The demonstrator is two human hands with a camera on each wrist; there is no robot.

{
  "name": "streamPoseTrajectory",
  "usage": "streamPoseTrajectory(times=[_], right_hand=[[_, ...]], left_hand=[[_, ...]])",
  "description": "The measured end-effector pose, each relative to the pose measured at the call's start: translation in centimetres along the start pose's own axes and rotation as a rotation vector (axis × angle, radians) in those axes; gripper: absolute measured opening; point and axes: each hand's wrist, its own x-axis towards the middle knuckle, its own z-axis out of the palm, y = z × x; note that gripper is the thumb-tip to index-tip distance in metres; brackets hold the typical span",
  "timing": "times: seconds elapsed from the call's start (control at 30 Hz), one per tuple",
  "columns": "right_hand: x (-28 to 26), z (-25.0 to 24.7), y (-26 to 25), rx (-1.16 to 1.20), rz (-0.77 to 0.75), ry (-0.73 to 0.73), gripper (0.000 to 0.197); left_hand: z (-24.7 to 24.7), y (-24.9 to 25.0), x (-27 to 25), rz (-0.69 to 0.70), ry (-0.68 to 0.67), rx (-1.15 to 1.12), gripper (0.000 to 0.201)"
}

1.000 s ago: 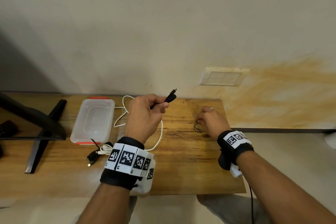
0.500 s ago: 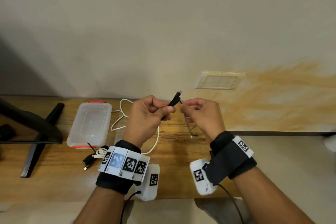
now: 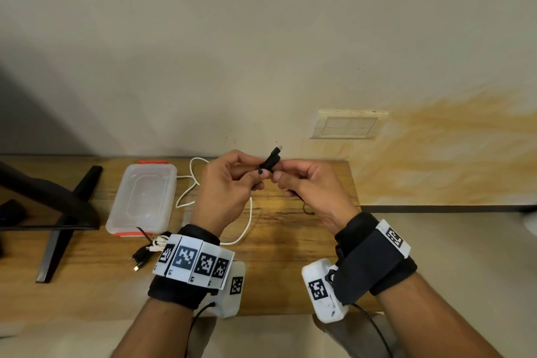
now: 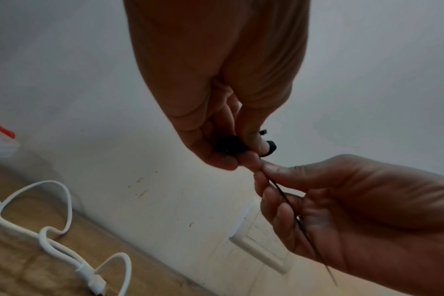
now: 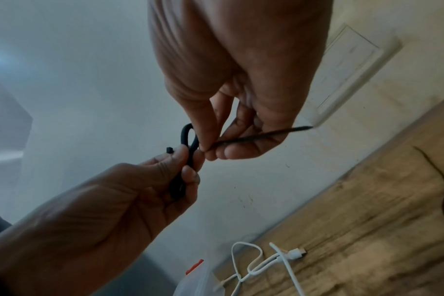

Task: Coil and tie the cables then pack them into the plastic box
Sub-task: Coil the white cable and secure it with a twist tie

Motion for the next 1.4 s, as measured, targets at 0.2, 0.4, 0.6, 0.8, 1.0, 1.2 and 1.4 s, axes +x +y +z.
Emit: streamPoseTrajectory(times=[0.2,0.4,0.6,0.8,1.0,1.2,1.4], right_hand=[[-0.7,0.5,0.0,-0.026,-0.041,-0.024,0.026],[-2.0,1.4,-0.4,-0.076,-0.131,-0.18,0.017],[-2.1,1.1,-0.9,-0.184,-0.292,-0.225,0.015],[-1.5,1.0,-0.3,-0.292,-0.49,-0.227,0.025],[-1.0,-0.1,-0.3,-0.295,-0.554,-0.222,0.025],[-1.2,0.5,0.0,-0.441,-0.672,-0.251,0.013],[-1.3,1.3,-0.1,-0.171,-0.423,-0.139,0.022]], left_hand=[[-0.3,-0.5,0.2,0.048,0.124,0.096,0.01],[-0.8,-0.5,0.6,0.04,0.215,0.095,0.017],[-1.2,-0.8,0.8,0.013,0.164,0.01,0.015],[-1.3,-0.9,0.9,-0.003,0.12,-0.056,0.014],[-1.6,-0.6,0.9,-0.04,0.1,-0.135,0.01],[-1.6,-0.6,0.9,-0.042,0.093,-0.123,0.008],[-1.6,-0.9,0.9,-0.022,0.077,-0.093,0.013]])
